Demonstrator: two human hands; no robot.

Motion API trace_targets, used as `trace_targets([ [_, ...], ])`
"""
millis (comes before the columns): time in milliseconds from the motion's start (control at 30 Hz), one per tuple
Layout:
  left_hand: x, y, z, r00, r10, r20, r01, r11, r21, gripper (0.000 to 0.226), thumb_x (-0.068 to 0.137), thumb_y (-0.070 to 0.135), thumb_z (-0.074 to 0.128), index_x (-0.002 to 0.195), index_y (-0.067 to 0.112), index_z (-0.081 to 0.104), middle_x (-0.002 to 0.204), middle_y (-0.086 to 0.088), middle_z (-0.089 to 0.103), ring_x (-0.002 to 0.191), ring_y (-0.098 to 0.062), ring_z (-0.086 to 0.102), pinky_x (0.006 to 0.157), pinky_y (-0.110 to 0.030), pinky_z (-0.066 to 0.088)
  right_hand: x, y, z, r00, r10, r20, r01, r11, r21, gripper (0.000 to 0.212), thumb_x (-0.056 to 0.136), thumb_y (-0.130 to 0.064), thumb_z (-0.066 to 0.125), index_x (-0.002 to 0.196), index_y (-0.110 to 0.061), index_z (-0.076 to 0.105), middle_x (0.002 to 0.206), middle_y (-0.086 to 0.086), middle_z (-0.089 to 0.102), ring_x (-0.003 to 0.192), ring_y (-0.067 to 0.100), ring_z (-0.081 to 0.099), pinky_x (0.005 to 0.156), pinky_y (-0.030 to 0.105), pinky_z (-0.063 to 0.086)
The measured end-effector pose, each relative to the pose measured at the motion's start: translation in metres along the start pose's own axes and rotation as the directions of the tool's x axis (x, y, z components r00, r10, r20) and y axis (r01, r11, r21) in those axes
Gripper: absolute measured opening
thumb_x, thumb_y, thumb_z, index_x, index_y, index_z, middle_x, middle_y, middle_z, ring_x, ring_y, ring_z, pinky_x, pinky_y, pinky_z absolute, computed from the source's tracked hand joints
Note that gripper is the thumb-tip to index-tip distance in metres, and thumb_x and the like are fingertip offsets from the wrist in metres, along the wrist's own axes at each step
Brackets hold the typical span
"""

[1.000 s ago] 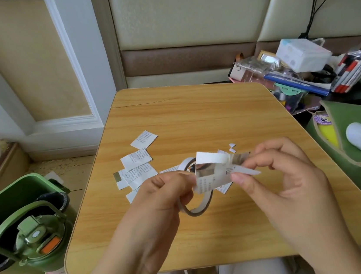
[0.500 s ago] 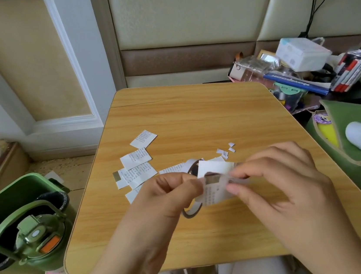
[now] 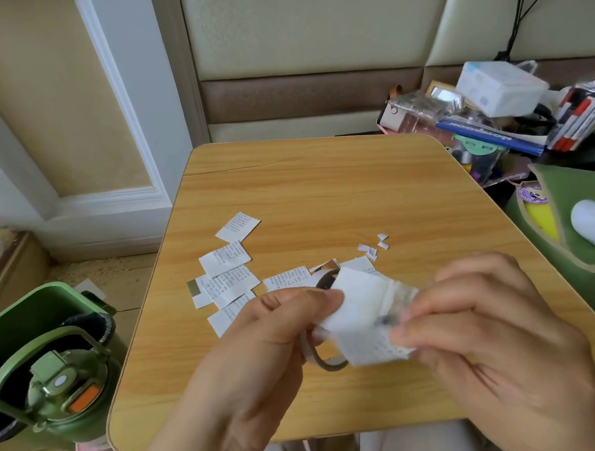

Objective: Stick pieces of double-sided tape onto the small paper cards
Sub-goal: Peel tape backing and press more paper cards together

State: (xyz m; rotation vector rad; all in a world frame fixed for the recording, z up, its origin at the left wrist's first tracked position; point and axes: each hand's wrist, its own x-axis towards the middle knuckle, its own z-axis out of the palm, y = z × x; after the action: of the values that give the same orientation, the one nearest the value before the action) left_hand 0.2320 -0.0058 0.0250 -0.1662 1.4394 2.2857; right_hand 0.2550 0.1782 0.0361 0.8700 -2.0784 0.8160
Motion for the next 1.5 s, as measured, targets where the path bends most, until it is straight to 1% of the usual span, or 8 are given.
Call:
trace_targets([
  [133,-0.002,0.003,0.000,0.991,0.119,-0.055,-0.110,0.984,0.144,0.020,0.054,0.032,0.076,0.052,0.016,0.064,0.063,-0.002,0.055,0.064,-0.011,0.046,0.074,-0.031,0.031,0.004,-0.004,-0.002,0.979,0.199,0.038,-0.202,0.945,0.258,0.011,0.091,-0.034,0.060,0.086,-0.026,0.065,0.084,-0.014,0.061,0.085,0.019,0.054,0.080,0.026,0.042],
  [233,-0.006,0.001,0.001,0.970,0.233,-0.072,-0.200,0.928,0.313,0.026,0.062,0.042,0.075,0.063,0.016,0.072,0.068,-0.005,0.057,0.066,-0.013,0.046,0.072,-0.029,0.033,0.008,-0.006,-0.005,0.881,0.451,0.143,-0.455,0.724,0.519,0.016,0.082,-0.048,0.066,0.078,-0.032,0.066,0.083,-0.015,0.061,0.084,0.011,0.058,0.080,0.017,0.043],
  [433,-0.011,0.005,0.010,0.937,0.348,-0.013,-0.305,0.837,0.454,0.033,0.060,0.052,0.062,0.062,0.021,0.072,0.060,-0.011,0.039,0.049,-0.011,0.026,0.044,-0.012,0.021,0.015,-0.001,-0.003,0.662,0.655,0.363,-0.748,0.558,0.358,0.024,0.061,-0.052,0.066,0.067,-0.030,0.071,0.104,-0.017,0.067,0.103,0.001,0.060,0.084,0.020,0.046],
  [633,-0.012,0.001,0.004,0.935,0.353,0.033,-0.325,0.813,0.483,0.031,0.074,0.055,0.066,0.072,0.025,0.074,0.081,-0.029,0.058,0.068,-0.019,0.044,0.063,-0.028,0.031,0.020,-0.005,0.002,0.656,0.694,0.298,-0.755,0.596,0.274,0.013,0.070,-0.038,0.068,0.073,-0.025,0.070,0.066,0.001,0.067,0.062,0.011,0.059,0.059,0.027,0.046],
  [800,-0.015,-0.002,0.001,0.937,0.345,-0.047,-0.280,0.827,0.487,0.050,0.074,0.062,0.058,0.080,0.014,0.069,0.070,-0.005,0.043,0.068,-0.013,0.034,0.057,-0.017,0.028,0.021,-0.005,0.002,0.657,0.706,0.264,-0.754,0.614,0.233,0.012,0.069,-0.038,0.067,0.073,-0.027,0.070,0.067,-0.001,0.068,0.063,0.016,0.062,0.059,0.034,0.049],
  [1000,-0.016,0.001,0.005,0.897,0.440,-0.029,-0.333,0.720,0.609,0.025,0.061,0.056,0.060,0.066,0.034,0.071,0.066,-0.001,0.042,0.056,-0.001,0.038,0.053,-0.011,0.029,0.022,-0.006,0.004,0.653,0.719,0.240,-0.757,0.622,0.198,0.012,0.068,-0.040,0.067,0.073,-0.030,0.070,0.065,-0.002,0.068,0.063,0.016,0.062,0.060,0.034,0.049],
  [1300,-0.015,-0.004,0.006,0.860,0.508,-0.051,-0.357,0.669,0.652,0.021,0.066,0.051,0.059,0.067,0.033,0.070,0.058,0.010,0.037,0.055,-0.001,0.039,0.055,-0.011,0.032,0.021,-0.008,0.007,0.674,0.710,0.201,-0.738,0.657,0.155,0.012,0.067,-0.042,0.067,0.075,-0.034,0.069,0.066,-0.004,0.068,0.064,0.021,0.061,0.060,0.038,0.051],
  [1500,-0.013,-0.004,0.006,0.869,0.485,-0.102,-0.375,0.778,0.504,0.031,0.074,0.045,0.068,0.065,0.015,0.067,0.058,-0.003,0.036,0.050,-0.006,0.029,0.056,-0.013,0.029,0.017,-0.005,0.013,0.625,0.754,0.205,-0.762,0.530,0.373,0.014,0.065,-0.032,0.071,0.078,-0.026,0.069,0.071,-0.004,0.072,0.066,0.011,0.065,0.062,0.018,0.049],
])
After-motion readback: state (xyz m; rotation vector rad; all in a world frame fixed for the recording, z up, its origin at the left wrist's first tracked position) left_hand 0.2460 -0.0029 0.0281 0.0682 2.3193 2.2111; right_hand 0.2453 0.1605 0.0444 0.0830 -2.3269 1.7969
